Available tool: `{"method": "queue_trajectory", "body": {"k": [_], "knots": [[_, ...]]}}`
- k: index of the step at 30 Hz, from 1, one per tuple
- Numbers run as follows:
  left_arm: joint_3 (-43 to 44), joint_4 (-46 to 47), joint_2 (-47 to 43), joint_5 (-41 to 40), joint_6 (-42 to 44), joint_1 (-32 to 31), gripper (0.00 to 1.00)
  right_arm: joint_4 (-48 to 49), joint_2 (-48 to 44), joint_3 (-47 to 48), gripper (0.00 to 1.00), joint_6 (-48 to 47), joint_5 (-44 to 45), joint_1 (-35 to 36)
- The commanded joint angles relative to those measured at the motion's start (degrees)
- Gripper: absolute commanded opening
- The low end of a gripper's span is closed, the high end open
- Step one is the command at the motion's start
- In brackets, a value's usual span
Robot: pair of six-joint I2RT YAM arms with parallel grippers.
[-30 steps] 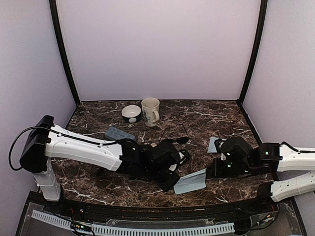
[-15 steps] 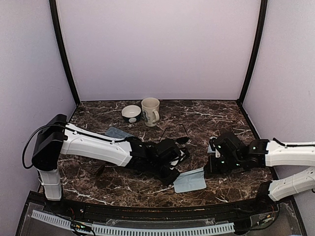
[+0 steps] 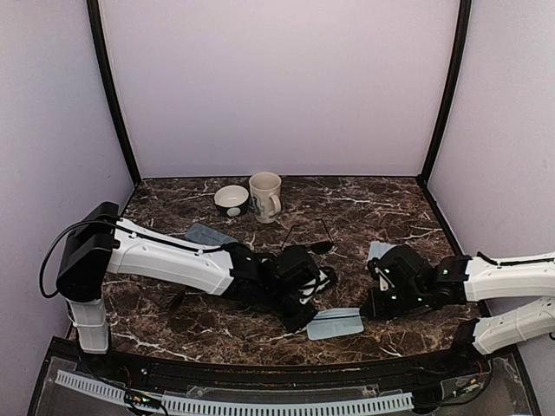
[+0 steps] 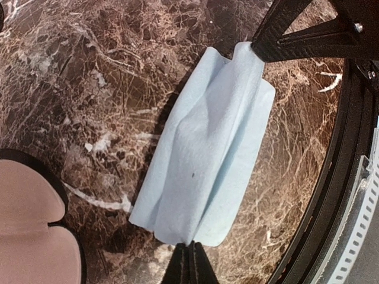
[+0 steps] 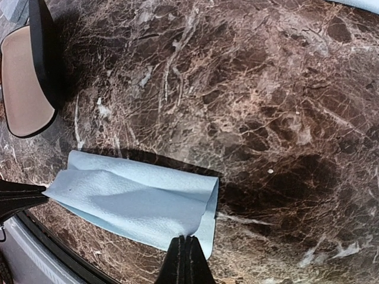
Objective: Organize the sunglasses
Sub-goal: Fold the glasses cleaning cloth at the center of the board.
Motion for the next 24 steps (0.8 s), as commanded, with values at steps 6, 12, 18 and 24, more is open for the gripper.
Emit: {"method": "queue_trajectory", "body": {"k": [6, 12, 18, 24], "knots": [[-0.6, -2.0, 1.5, 3.1, 1.6, -0.8, 0.00, 1.8, -0.4, -1.8, 0.00, 0.0, -0.8, -0.6], [-0.1, -2.3, 2.6, 4.1, 1.9, -1.5, 0.00, 1.3, -0.7, -2.5, 0.00, -0.2, -1.9, -0.3], [0.8, -3.3, 3.5, 4.3, 2.1, -2.3, 0.00, 0.9, -0.9, -3.5, 0.00, 0.5, -2.2, 0.9], [1.2, -4.0, 3.9, 3.8, 1.6, -2.6, 0.00, 0.6, -0.4, -4.1, 0.00, 1.1, -1.8, 1.9]]}}
